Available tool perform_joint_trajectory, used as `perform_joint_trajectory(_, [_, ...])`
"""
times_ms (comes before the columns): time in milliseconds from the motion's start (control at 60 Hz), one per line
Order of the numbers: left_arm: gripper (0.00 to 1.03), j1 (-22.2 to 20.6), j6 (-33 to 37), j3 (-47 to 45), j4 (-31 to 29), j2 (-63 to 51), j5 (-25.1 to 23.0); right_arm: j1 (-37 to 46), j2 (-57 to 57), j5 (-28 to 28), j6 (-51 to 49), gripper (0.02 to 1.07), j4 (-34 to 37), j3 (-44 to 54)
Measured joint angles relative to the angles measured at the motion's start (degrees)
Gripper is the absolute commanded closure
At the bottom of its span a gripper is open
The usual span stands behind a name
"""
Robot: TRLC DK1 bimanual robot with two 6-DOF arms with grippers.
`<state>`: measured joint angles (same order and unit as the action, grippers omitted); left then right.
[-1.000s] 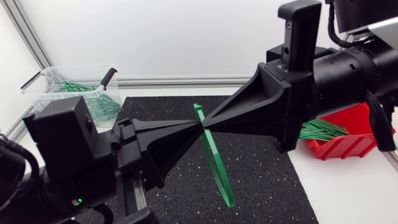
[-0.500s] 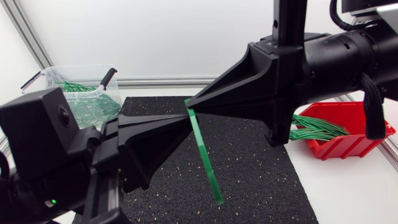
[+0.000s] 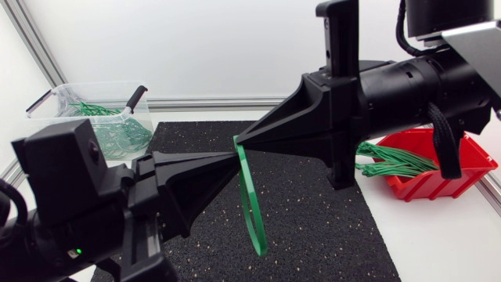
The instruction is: Take a green cable tie from the red box, thread the tail through the head to close it, then place it in the transparent bin on the left.
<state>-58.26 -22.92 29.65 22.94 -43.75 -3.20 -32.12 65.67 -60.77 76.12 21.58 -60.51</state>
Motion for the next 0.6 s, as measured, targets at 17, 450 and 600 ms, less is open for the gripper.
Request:
perform_joint_trajectory(17, [0.99,0.04,0.00,-0.11,0.00,0.00,-0.13,0.07,0.00,0.00,-0.02,1.01,0.02,0.13])
perform_joint_trajectory(450, [0.99,0.85,0.02,-0.96,2.01,0.92,-2.51,1.18,-1.20,2.58,-0.96,0.62,0.87,1.79])
perform_joint_trajectory(600, [0.99,1.97,0.02,-1.03,2.40,1.14,-2.93,1.70,-2.12,2.56,-2.47,0.60,1.33,1.84])
